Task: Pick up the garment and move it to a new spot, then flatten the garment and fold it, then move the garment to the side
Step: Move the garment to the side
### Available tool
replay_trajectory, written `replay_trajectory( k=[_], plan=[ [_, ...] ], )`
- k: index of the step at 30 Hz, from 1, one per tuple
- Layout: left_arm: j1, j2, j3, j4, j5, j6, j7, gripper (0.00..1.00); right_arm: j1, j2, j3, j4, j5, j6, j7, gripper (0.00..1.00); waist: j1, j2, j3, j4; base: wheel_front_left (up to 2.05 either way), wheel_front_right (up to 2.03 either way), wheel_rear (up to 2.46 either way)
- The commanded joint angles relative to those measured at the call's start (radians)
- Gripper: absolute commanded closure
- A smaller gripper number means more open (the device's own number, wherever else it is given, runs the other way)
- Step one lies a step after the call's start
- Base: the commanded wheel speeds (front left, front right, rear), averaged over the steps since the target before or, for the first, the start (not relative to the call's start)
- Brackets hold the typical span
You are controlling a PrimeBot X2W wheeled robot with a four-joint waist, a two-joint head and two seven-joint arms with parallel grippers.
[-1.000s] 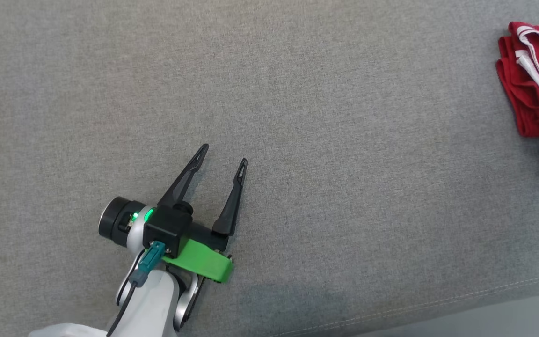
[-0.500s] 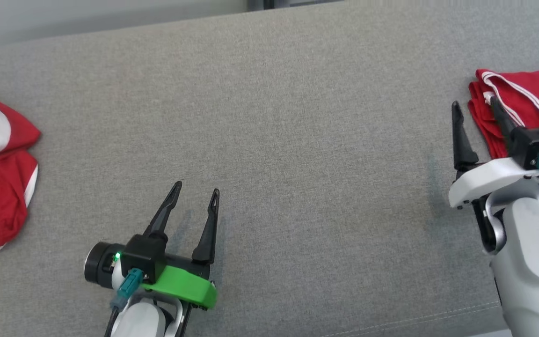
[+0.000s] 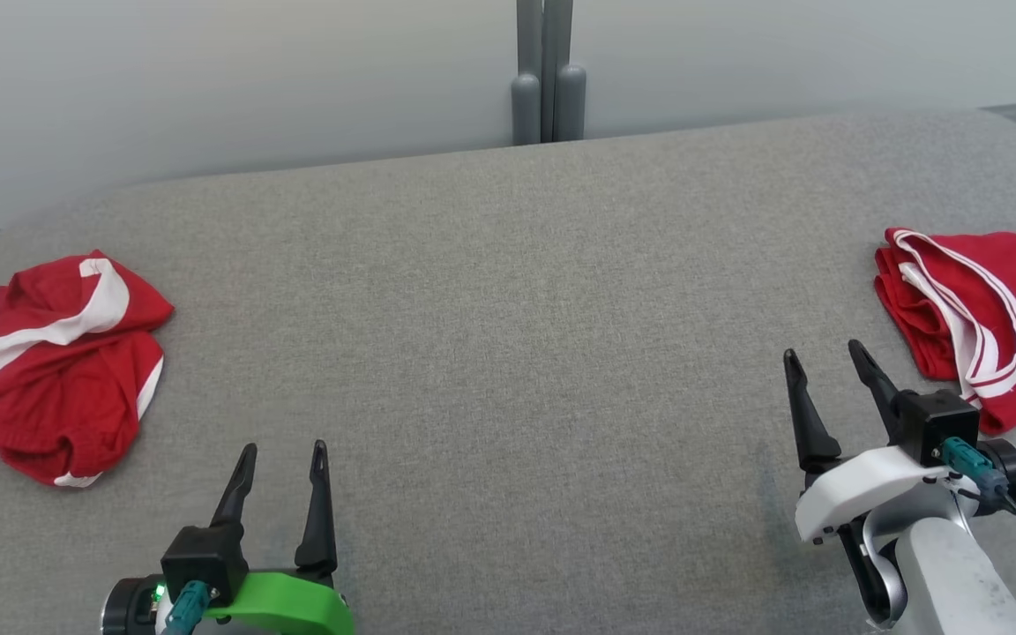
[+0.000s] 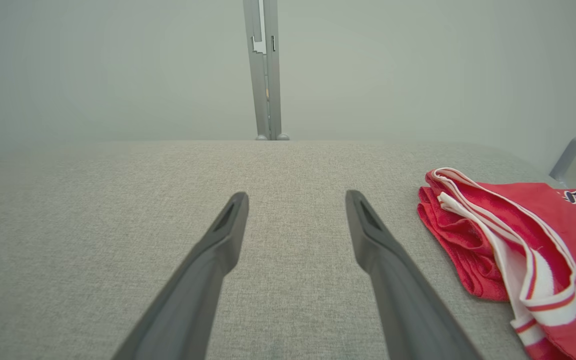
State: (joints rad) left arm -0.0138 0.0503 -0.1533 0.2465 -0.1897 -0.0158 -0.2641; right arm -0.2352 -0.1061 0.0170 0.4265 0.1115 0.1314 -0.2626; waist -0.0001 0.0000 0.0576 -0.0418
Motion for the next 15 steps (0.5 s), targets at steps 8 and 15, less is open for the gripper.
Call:
replay_trajectory(
  k=[8, 15],
  plan=[
    [0.041, 0.001, 0.086, 0.028, 0.027, 0.025, 0.001, 0.0, 0.08, 0.02, -0.003, -0.049, -0.005, -0.002, -0.003, 0.0, 0.0001, 0.0, -0.079, 0.026, 0.0, 0.0, 0.0],
    [0.049, 0.001, 0.14, 0.05, 0.047, 0.01, 0.001, 0.0, 0.103, 0.019, -0.006, -0.07, 0.0, -0.002, -0.003, 0.0, 0.0001, 0.0, -0.096, 0.028, 0.0, 0.0, 0.0]
  ],
)
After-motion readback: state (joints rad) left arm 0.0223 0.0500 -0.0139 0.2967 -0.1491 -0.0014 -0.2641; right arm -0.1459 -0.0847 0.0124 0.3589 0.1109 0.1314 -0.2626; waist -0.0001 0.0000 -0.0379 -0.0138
